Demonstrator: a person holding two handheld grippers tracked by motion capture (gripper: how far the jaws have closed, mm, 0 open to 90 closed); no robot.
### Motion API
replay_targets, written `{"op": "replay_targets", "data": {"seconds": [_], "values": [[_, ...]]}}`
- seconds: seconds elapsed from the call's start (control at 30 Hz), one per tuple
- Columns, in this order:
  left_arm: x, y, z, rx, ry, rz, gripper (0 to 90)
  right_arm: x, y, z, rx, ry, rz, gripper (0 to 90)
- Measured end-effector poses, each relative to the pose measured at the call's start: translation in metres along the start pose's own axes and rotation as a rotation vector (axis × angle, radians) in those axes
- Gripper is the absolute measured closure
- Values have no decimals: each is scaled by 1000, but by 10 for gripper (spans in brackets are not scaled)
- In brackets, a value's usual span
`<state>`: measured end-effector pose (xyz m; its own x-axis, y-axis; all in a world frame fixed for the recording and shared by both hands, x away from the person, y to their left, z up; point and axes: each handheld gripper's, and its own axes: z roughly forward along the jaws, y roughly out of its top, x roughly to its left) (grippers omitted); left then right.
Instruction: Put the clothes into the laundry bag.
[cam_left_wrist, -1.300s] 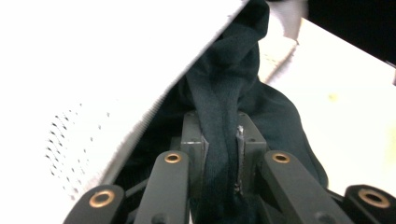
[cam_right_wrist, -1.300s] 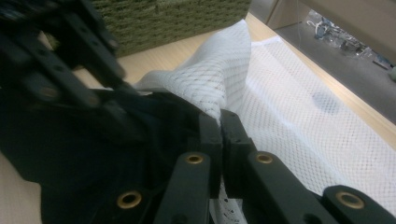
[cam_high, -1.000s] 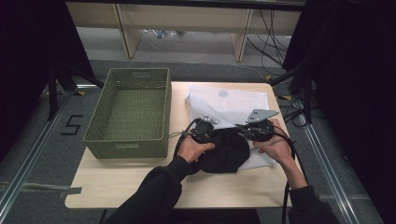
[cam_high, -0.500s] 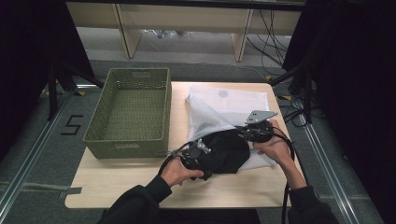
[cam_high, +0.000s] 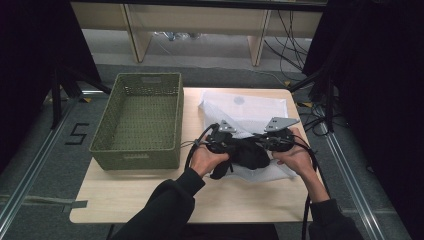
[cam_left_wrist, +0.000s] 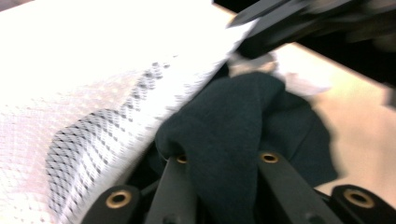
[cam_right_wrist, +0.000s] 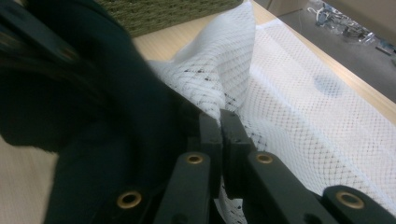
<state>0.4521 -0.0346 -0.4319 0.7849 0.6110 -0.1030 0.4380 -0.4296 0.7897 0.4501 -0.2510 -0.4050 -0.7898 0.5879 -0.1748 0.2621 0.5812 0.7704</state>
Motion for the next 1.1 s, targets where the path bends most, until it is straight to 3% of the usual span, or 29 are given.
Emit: {"op": "replay_targets", "data": {"seconds": [0.07,0.13,0.17,0.2,0.3,0.4,0.47,0.5,0.53,0.57,0.67,0.7,0.8,0.83,0.87,0.9,0.93,0.97,1.1], "values": [[3,-3,8,28,16,2,801,0,0,0,3,-2,-3,899],[10,-14,24,57,16,-52,784,0,-1,1,4,1,-3,899],[12,-19,27,67,-7,-84,757,-1,-1,1,18,4,9,900],[12,-20,26,71,-8,-89,728,-2,-2,2,12,0,3,900],[9,-18,14,76,7,-72,532,0,-3,2,30,8,38,899],[1,-16,-8,91,26,-56,316,-3,-3,2,13,5,17,900],[-1,-17,-15,92,30,-46,235,-2,-2,1,16,-2,14,899],[-5,-19,-24,98,45,-25,235,0,-2,1,22,7,36,899],[-8,-21,-31,107,45,-13,202,-2,-2,1,22,10,20,899],[-12,-28,-41,116,4,-30,159,-1,-2,2,16,2,16,900],[-15,-39,-46,149,39,6,167,0,-1,3,22,14,21,899],[-14,-52,-42,193,51,16,174,0,-1,3,17,1,11,899],[-12,-68,-26,254,10,-8,191,1,-1,4,25,13,23,899],[-11,-70,-21,292,-13,10,193,1,-1,4,26,15,23,899],[-11,-70,-21,292,-13,10,205,1,-1,4,26,15,23,899],[-13,-73,-12,305,-60,-18,207,1,-1,4,24,13,16,899],[-17,-74,-8,282,-62,-53,201,0,-1,5,23,18,12,899],[-16,-72,-7,308,-75,-17,206,0,-1,5,24,19,14,899],[-22,-66,-1,302,-95,-12,246,0,-2,4,25,5,14,899]]}}
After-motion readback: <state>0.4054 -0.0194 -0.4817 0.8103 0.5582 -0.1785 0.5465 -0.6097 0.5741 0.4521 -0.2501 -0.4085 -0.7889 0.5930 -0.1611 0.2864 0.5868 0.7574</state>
